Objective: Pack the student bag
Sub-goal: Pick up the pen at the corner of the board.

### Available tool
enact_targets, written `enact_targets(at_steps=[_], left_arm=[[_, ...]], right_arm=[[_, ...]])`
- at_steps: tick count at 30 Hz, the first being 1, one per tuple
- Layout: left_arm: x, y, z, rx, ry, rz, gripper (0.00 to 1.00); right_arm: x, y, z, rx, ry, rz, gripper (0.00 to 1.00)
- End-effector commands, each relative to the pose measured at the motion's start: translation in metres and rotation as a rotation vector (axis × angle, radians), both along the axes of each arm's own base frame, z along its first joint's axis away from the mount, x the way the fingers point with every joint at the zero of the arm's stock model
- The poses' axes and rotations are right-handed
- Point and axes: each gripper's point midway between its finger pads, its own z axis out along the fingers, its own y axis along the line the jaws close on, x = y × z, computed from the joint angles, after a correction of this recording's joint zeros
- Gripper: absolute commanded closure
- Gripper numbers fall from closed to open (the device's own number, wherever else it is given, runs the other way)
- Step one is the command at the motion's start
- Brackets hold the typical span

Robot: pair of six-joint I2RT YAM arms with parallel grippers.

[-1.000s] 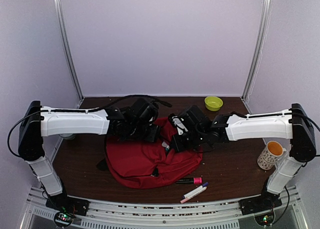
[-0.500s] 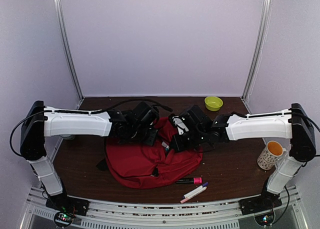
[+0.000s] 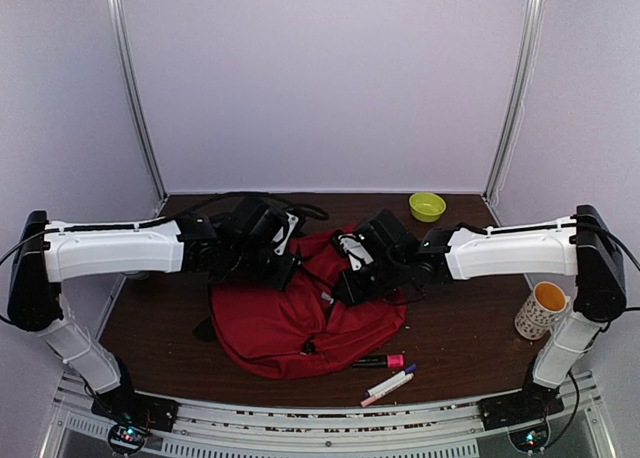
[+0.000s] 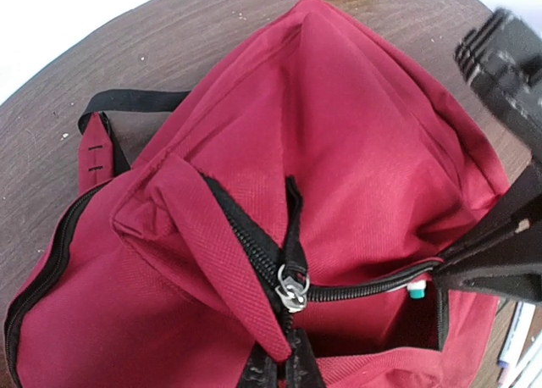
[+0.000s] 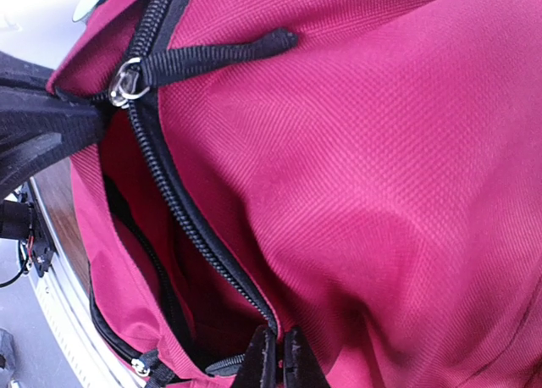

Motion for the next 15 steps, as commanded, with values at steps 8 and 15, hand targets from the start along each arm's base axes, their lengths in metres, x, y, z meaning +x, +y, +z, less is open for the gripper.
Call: enact_targets(at_steps=[8, 15], left_arm=[[-0.015, 0.021, -0.012, -0.001, 0.006, -0.047, 1.0], [-0.017, 0.025, -0.005, -0.023, 0.001, -0.033, 1.0]], right_arm=[[0.003, 0.007, 0.005, -0.005, -0.001, 0.001, 0.93], [0.004, 0.008, 0.009, -0.005, -0.002, -0.001, 0.93]])
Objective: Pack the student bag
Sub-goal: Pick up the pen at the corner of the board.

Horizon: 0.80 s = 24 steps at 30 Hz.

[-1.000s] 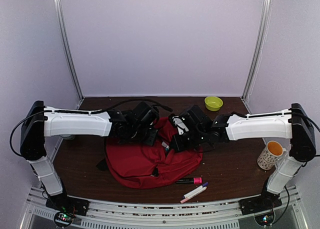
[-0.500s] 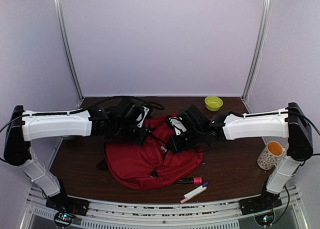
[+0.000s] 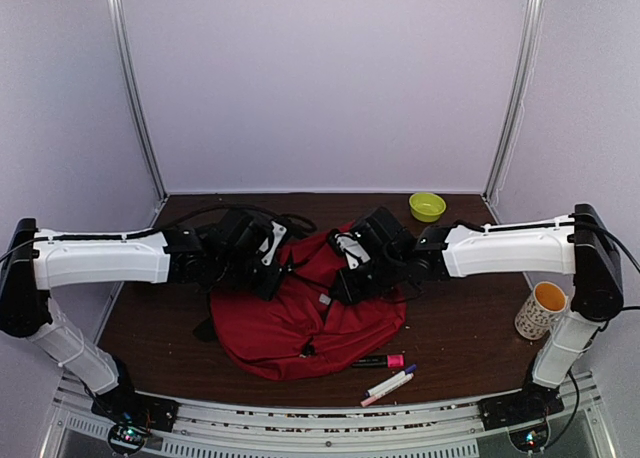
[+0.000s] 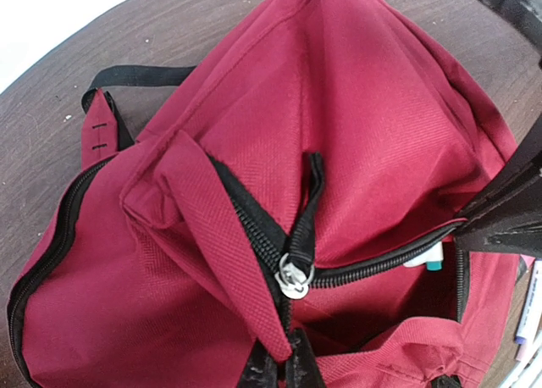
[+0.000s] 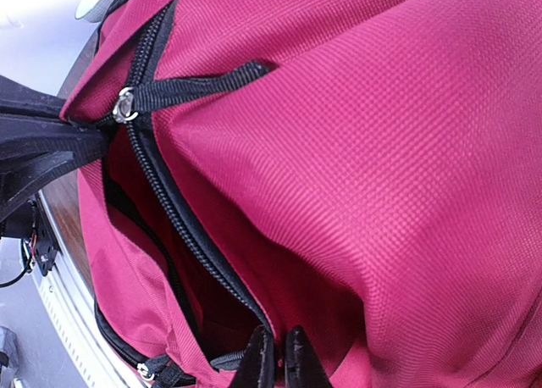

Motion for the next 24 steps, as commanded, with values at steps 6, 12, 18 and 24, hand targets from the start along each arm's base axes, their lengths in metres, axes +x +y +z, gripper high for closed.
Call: enact_targets(at_steps=[6, 12, 18, 24], left_arm=[[-0.01, -0.002, 0.01, -0.065, 0.016, -0.032, 0.99], [-0.013, -0.004, 0.006, -0.079, 0.027, -0.042, 0.91], [-0.017, -0.007, 0.0, -0.087, 0.042, -0.064, 0.84], [-0.022, -0.01, -0.006, -0.088, 0.053, -0.081, 0.77]], right_arm=[[0.0, 0.006, 0.007, 0.015, 0.0, -0.003, 0.91], [-0.004, 0.009, 0.011, 0.021, -0.004, 0.01, 0.88], [-0.005, 0.008, 0.017, 0.021, -0.013, 0.011, 0.82], [-0.005, 0.006, 0.02, 0.02, -0.018, 0.01, 0.77]])
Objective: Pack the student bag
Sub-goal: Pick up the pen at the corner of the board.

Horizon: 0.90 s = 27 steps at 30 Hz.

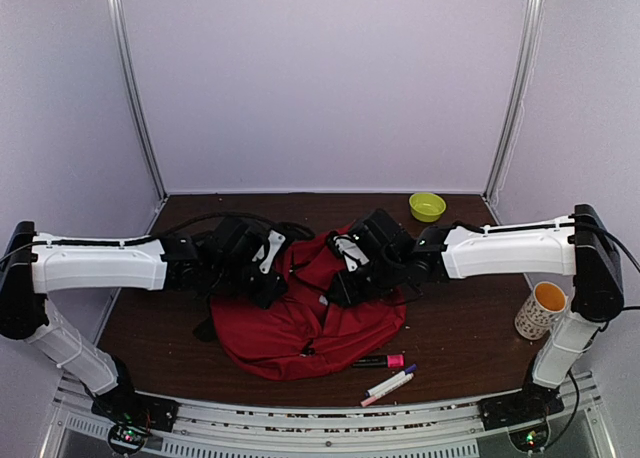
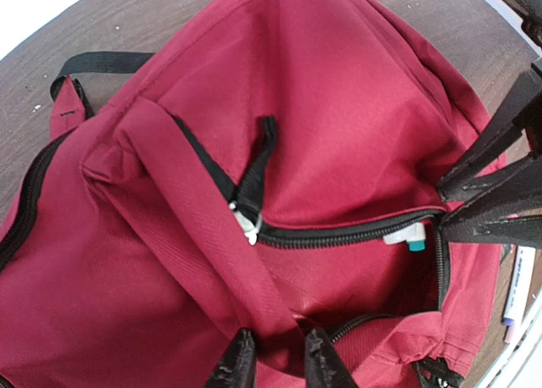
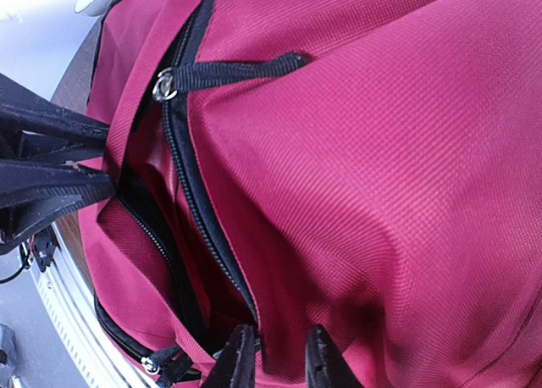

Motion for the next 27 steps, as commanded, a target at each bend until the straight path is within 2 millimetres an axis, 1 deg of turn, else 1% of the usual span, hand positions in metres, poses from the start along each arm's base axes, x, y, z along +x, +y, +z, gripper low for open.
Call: enact_targets(at_steps=[1, 9, 16, 23, 25, 27], left_arm=[[-0.007, -0.008, 0.003, -0.038, 0.006, -0.034, 0.76], [-0.018, -0.017, -0.009, -0.029, 0.03, -0.055, 0.76], [-0.031, -0.017, -0.025, -0.012, 0.063, -0.06, 0.76], [-0.043, -0.025, -0.024, -0.02, 0.067, -0.076, 0.76], [-0.045, -0.027, -0.02, -0.03, 0.06, -0.074, 0.76], [-0.047, -0.03, -0.012, -0.052, 0.047, -0.078, 0.75]], right_arm=[[0.003, 0.003, 0.022, 0.027, -0.032, -0.004, 0.76], [0.003, 0.002, 0.026, 0.031, -0.04, -0.01, 0.74], [0.004, 0.001, 0.029, 0.033, -0.044, -0.012, 0.73], [0.003, 0.0, 0.037, 0.045, -0.054, -0.016, 0.71], [0.002, -0.001, 0.04, 0.052, -0.053, -0.016, 0.7], [0.0, -0.002, 0.044, 0.062, -0.054, -0.014, 0.69]])
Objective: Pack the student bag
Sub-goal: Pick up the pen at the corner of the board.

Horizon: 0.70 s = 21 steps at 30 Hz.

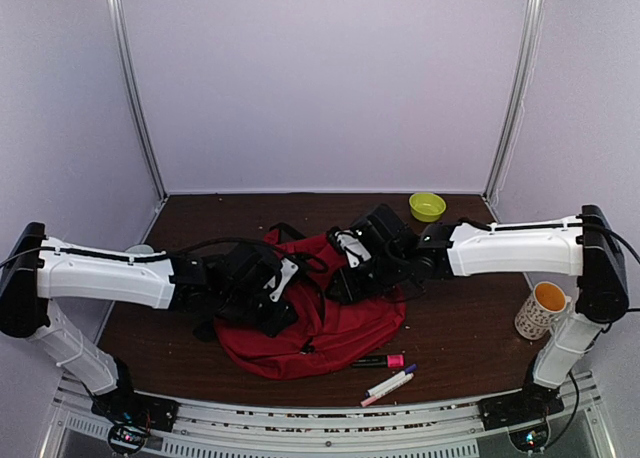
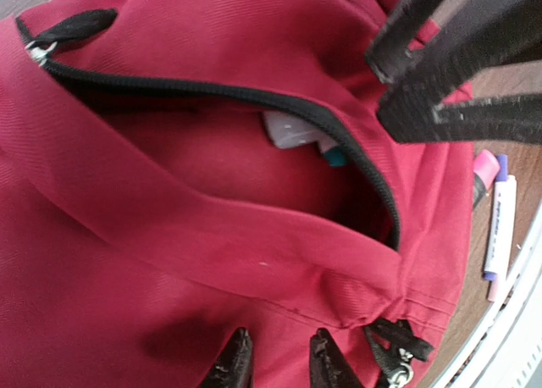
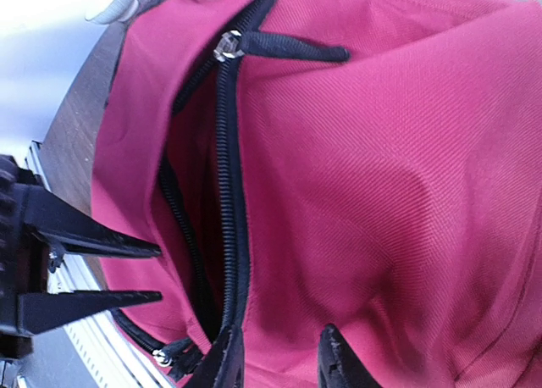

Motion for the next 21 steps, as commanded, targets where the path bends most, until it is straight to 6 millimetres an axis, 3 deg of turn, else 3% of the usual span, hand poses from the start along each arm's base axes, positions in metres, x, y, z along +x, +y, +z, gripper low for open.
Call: enact_targets(at_steps=[1, 4, 9, 13, 17, 21], left_arm=[[0.0, -0.013, 0.022, -0.082, -0.036, 0.009, 0.75], [-0.004, -0.013, 0.031, -0.096, -0.053, -0.001, 0.72], [-0.029, -0.023, 0.042, -0.113, -0.111, -0.133, 0.61], [-0.054, -0.046, 0.055, -0.117, -0.172, -0.288, 0.55], [-0.066, -0.062, 0.054, -0.116, -0.175, -0.366, 0.52], [-0.075, -0.073, 0.057, -0.131, -0.18, -0.421, 0.51]], right_arm=[[-0.001, -0.002, 0.032, 0.051, -0.042, -0.013, 0.68], [-0.007, -0.015, 0.035, 0.047, -0.045, -0.028, 0.67], [-0.025, -0.058, 0.021, 0.001, -0.038, -0.096, 0.57], [-0.042, -0.095, 0.001, -0.036, -0.002, -0.166, 0.44], [-0.059, -0.13, -0.027, -0.097, 0.023, -0.203, 0.29], [-0.074, -0.14, -0.048, -0.142, 0.042, -0.144, 0.19]])
